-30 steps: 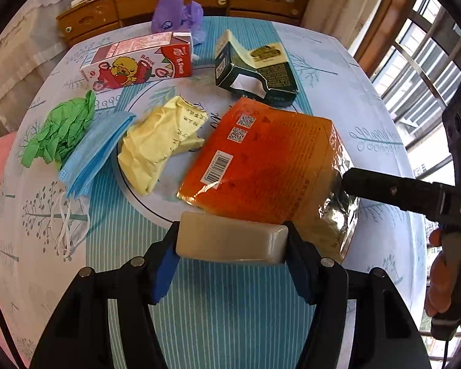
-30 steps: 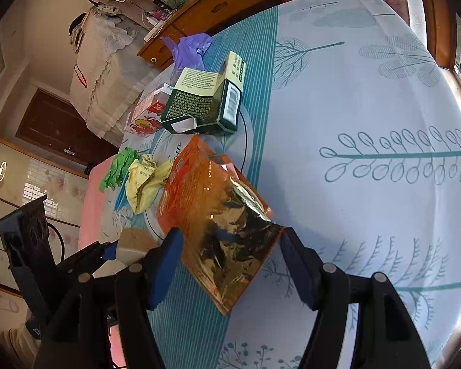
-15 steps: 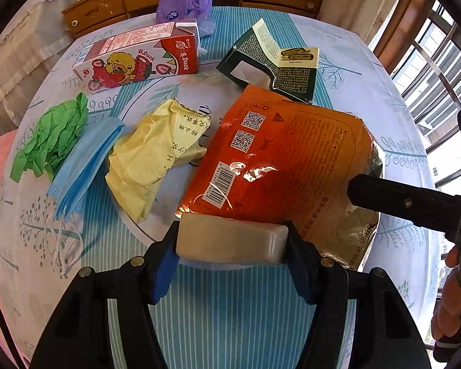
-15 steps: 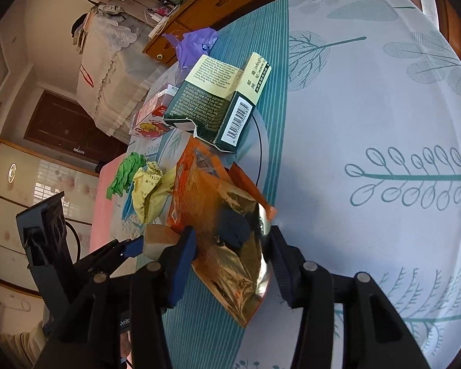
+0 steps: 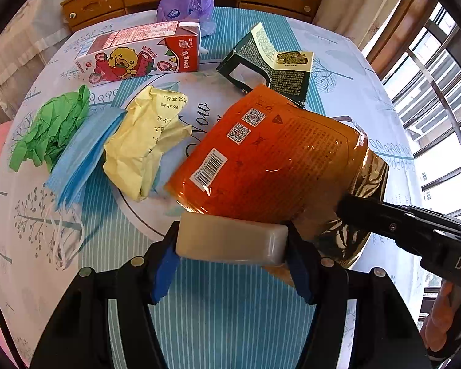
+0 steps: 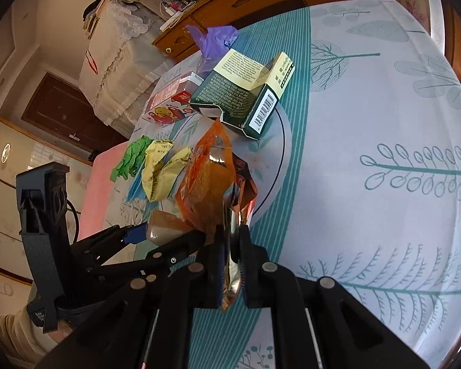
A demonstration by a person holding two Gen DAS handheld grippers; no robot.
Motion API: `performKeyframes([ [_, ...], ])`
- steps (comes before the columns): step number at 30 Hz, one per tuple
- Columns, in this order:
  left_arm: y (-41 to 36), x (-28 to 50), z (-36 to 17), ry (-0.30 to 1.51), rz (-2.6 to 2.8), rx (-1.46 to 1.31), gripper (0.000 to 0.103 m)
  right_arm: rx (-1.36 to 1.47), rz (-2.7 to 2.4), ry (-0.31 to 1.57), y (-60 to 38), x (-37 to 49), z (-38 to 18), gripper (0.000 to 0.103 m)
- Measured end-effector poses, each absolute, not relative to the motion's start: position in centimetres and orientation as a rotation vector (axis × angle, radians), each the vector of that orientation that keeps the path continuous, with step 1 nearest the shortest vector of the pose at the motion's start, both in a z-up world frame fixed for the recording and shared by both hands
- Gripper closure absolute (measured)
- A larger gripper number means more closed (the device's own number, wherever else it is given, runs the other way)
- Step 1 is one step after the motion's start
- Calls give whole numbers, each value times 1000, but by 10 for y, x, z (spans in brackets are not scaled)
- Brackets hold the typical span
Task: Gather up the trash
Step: 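Grasp the orange-gold foil bag with the right gripper while the left holds the block, then carry block and foil bag over the bin and open both grippers to drop them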
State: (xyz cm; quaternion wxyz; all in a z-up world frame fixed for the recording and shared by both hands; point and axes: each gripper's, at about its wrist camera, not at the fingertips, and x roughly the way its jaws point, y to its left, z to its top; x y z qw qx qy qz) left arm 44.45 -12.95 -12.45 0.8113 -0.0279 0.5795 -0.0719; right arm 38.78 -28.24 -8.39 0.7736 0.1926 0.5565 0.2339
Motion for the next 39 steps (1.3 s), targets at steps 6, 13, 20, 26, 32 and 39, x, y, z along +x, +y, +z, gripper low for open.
performKeyframes([
  [6, -123, 408, -94, 1195, -197, -63, 41, 309, 439, 1120, -275, 345, -50, 97],
  [13, -95, 336, -60, 1165, -264, -71, 41, 245, 343, 1015, -248, 265, -8, 97],
  [20, -52, 249, -36, 1134, -367, -7, 41, 261, 215, 926, -208, 155, 22, 97],
  [26, -12, 170, -27, 1103, -435, 26, 41, 235, 147, 894, -161, 65, 32, 97],
  [32, 11, 109, -41, 1166, -466, 55, 41, 194, 119, 953, -134, 3, 25, 97],
  [39, 12, 63, -78, 1285, -456, 63, 41, 190, 102, 1073, -134, -39, -10, 97],
])
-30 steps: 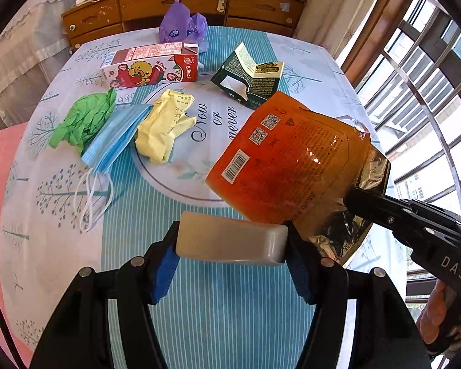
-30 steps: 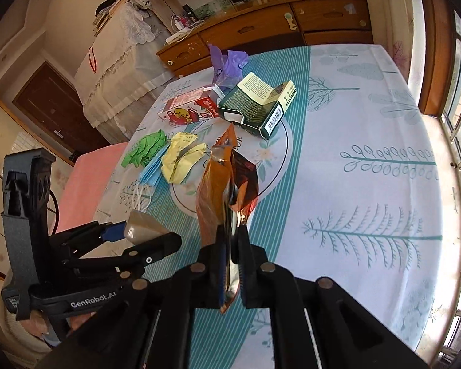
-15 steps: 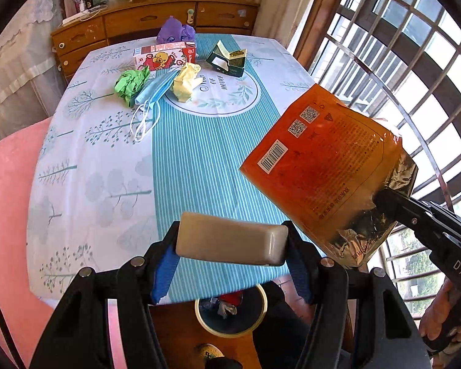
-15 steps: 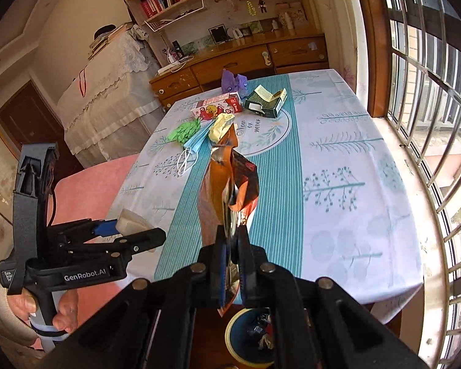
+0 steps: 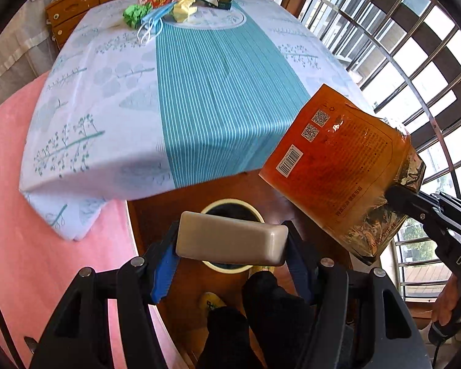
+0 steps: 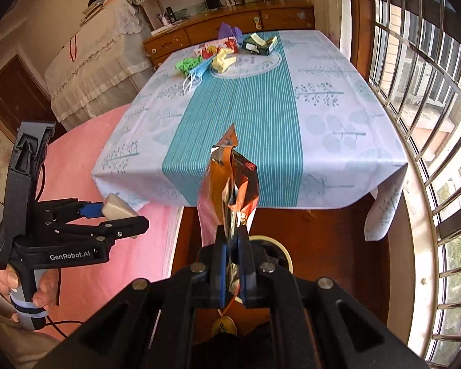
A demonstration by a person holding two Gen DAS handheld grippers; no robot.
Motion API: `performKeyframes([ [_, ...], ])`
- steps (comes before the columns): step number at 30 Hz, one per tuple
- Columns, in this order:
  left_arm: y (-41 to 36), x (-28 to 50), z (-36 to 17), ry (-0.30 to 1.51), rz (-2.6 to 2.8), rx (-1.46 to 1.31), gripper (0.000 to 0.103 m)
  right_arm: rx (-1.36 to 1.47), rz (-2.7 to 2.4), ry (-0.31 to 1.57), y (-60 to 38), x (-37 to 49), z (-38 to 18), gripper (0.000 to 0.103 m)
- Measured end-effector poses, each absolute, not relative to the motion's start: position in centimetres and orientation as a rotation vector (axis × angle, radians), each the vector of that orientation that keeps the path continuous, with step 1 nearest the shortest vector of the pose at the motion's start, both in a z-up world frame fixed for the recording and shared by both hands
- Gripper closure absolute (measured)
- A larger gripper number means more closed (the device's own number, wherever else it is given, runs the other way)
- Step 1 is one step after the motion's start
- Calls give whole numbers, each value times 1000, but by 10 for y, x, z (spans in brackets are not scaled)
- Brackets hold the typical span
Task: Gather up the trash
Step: 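Carry block and foil bag over the bin and open both grippers to drop them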
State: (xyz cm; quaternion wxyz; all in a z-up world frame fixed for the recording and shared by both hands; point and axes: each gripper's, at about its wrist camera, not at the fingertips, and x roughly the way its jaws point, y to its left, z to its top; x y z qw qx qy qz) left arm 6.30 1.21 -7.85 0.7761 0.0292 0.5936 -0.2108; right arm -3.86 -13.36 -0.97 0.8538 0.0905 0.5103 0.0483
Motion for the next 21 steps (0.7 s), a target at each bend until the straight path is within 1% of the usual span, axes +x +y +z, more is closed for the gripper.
performKeyframes([
  [4, 1, 47, -120, 1364, -431, 77, 41, 194, 106, 1163, -135, -51, -58, 97],
  [7, -10, 40, -164, 1409, -398, 82, 41, 204, 98, 1254, -138, -54, -117, 97],
  [14, -33, 48, -317, 1506, -293, 36, 41, 204, -20, 1413, -155, -41, -286, 97],
  [18, -40, 59, -404, 1532, -228, -1, 41, 215, -46, 1437, -158, -31, -373, 97],
  [21, -41, 67, -456, 1538, -206, -23, 41, 206, -57, 1434, -154, -23, -424, 97],
])
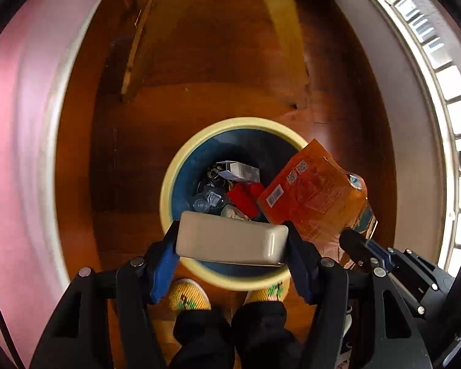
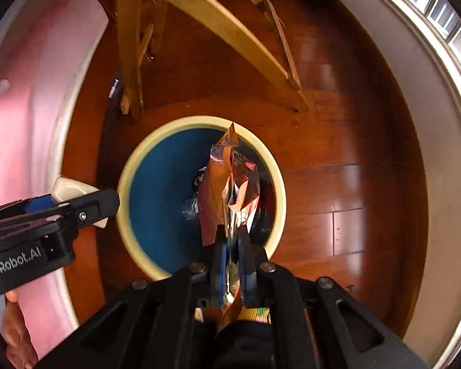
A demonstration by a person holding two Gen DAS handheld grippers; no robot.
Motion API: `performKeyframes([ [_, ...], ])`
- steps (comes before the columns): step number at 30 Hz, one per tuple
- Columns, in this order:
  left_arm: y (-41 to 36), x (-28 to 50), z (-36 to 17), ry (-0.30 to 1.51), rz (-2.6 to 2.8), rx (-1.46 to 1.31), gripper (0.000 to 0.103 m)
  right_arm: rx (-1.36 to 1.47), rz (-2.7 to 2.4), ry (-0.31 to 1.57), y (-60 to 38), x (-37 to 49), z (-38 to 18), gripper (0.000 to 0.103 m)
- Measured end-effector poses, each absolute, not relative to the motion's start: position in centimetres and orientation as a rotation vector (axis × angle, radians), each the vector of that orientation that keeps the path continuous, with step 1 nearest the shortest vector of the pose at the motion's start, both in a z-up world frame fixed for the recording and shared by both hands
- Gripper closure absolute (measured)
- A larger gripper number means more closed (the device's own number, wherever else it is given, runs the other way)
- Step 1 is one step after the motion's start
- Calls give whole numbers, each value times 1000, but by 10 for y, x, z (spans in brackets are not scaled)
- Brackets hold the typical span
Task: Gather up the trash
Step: 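Carry block and foil bag over the bin and open both grippers to drop them, then raise both tools back toward the table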
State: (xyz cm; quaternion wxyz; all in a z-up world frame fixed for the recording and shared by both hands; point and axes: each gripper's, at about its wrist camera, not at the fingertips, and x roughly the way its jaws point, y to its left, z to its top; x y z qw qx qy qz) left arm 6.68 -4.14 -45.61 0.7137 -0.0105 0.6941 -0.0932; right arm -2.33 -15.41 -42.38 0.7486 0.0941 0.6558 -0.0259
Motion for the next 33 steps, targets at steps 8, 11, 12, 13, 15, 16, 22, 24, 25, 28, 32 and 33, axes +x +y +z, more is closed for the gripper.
performKeyframes([
  [8, -52, 71, -531, 1510, -190, 67, 41, 192, -87, 1404, -151, -19, -495, 90],
  [11, -56, 70, -539, 1506, -187, 98, 29, 182, -103, 1397, -153, -17, -503, 74],
  [12, -57, 70, -538, 1499, -184, 107, 18, 178, -105, 1392, -152, -18, -503, 70],
  [13, -57, 71, -537, 1493, -182, 113, 12, 172, -106, 1384, -152, -18, -502, 61],
  [15, -57, 71, -535, 1488, -181, 119, 3, 155, -105, 1368, -153, -20, -497, 53],
  [16, -55, 73, -533, 1484, -181, 124, 3, 154, -104, 1363, -154, -19, -493, 53],
  [22, -48, 75, -513, 1470, -171, 139, 3, 188, -101, 1366, -160, -24, -473, 53],
  [24, -45, 74, -500, 1475, -171, 133, 3, 201, -98, 1372, -161, -28, -459, 53],
  [25, -42, 73, -492, 1479, -168, 130, 3, 207, -97, 1378, -161, -30, -450, 53],
  [28, -33, 71, -467, 1500, -150, 120, 3, 223, -96, 1378, -159, -36, -419, 54],
  [32, -21, 67, -418, 1522, -138, 72, 3, 235, -96, 1368, -157, -40, -363, 54],
  [33, -17, 66, -403, 1523, -137, 62, 3, 239, -96, 1365, -158, -40, -348, 54],
])
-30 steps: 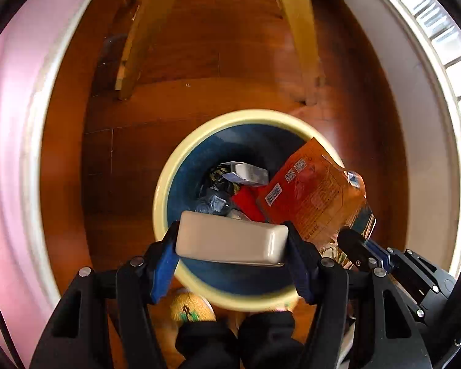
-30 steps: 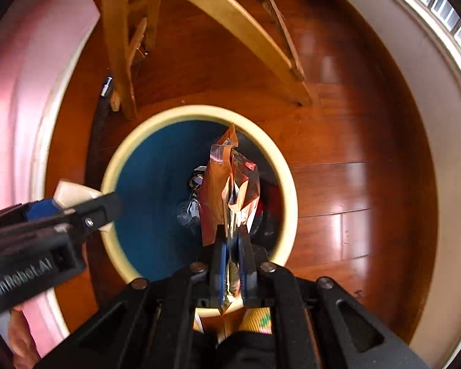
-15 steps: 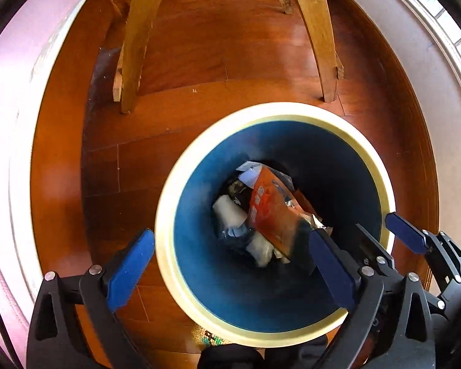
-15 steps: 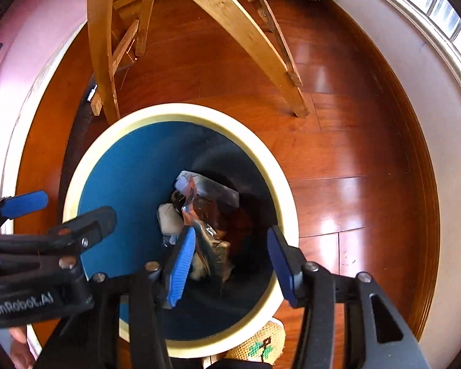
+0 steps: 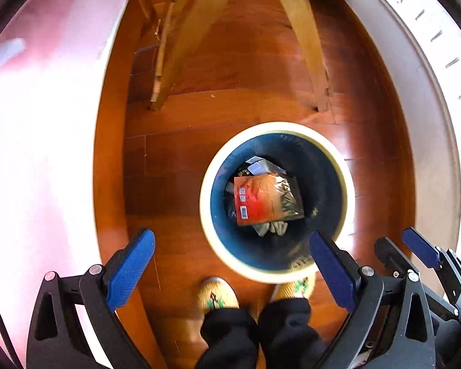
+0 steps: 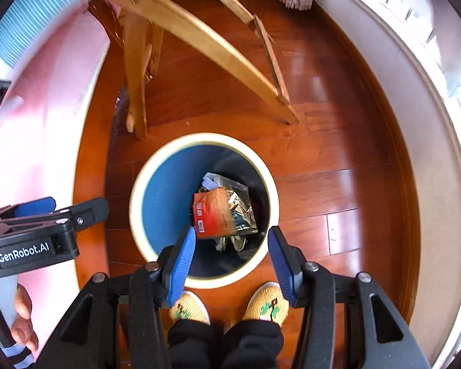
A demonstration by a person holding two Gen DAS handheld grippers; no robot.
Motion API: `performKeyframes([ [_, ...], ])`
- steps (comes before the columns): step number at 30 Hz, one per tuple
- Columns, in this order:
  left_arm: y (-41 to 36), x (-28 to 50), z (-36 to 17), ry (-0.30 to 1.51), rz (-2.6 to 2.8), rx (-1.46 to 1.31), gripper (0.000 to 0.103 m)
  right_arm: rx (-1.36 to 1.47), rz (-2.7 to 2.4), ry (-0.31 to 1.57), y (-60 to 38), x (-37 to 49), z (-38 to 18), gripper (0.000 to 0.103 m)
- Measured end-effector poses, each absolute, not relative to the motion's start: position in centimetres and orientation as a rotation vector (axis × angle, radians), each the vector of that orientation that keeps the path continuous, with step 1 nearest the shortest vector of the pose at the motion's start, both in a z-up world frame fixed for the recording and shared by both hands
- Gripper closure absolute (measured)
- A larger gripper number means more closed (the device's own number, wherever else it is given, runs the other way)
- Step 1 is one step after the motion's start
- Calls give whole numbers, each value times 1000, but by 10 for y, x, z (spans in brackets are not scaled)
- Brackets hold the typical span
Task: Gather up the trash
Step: 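Raise both tools back toward the table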
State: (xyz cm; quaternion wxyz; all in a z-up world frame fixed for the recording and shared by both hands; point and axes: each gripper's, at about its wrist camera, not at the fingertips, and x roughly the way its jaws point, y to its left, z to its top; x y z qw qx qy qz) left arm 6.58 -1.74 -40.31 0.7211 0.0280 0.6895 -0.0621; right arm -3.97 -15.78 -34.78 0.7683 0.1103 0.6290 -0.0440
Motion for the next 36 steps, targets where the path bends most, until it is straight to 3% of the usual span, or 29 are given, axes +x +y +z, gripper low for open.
performKeyframes([
  [18, 29, 60, -123, 1318, -214, -26, 3, 290, -86, 1163, -132, -34, -83, 54],
  [29, 65, 64, 0, 1117, -238, -65, 3, 230, -57, 1000, -100, -28, 30, 54],
  [36, 86, 74, 42, 1020, -228, -120, 3, 188, -41, 911, -88, -18, 69, 54],
])
